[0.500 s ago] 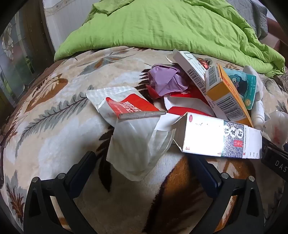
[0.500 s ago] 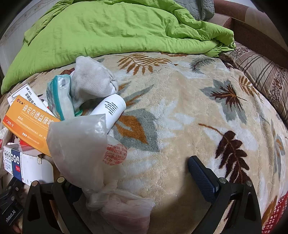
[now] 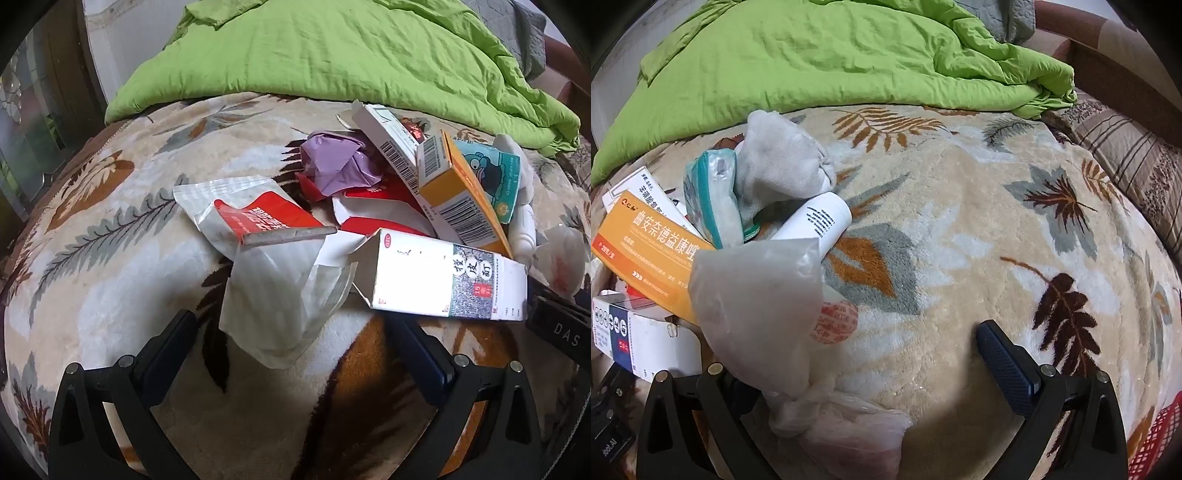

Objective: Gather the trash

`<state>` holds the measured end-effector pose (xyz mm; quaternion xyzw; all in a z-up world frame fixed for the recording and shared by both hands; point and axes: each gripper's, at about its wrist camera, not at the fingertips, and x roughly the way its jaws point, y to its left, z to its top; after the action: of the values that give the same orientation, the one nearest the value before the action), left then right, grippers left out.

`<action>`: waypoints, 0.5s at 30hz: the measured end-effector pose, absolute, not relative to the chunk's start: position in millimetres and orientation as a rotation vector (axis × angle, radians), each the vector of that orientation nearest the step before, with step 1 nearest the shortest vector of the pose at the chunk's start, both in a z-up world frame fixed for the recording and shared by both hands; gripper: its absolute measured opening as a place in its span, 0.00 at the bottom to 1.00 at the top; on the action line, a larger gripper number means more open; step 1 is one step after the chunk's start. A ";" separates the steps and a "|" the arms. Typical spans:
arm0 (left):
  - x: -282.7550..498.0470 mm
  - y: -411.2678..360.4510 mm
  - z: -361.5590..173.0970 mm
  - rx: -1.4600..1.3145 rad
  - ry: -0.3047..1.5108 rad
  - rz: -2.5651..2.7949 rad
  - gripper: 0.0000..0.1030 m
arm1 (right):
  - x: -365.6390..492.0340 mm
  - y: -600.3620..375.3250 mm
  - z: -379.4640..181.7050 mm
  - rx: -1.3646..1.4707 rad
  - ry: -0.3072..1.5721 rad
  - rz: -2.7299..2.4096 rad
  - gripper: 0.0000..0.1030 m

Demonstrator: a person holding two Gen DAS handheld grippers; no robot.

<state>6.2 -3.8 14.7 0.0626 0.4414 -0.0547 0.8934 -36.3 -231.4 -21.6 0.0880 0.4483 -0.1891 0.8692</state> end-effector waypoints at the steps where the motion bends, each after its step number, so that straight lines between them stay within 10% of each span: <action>1: 4.5 -1.2 17.7 0.106 0.914 -0.122 1.00 | -36.6 -233.4 -20.2 0.190 0.962 -0.366 1.00; 15: -103.9 20.7 103.1 -0.032 0.670 -0.230 1.00 | -144.1 -247.9 65.6 0.311 0.866 -0.160 1.00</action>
<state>-103.9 20.7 103.1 -0.0157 0.3280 -0.1125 0.9378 -144.1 -247.9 65.6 0.1499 0.4174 -0.0769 0.8930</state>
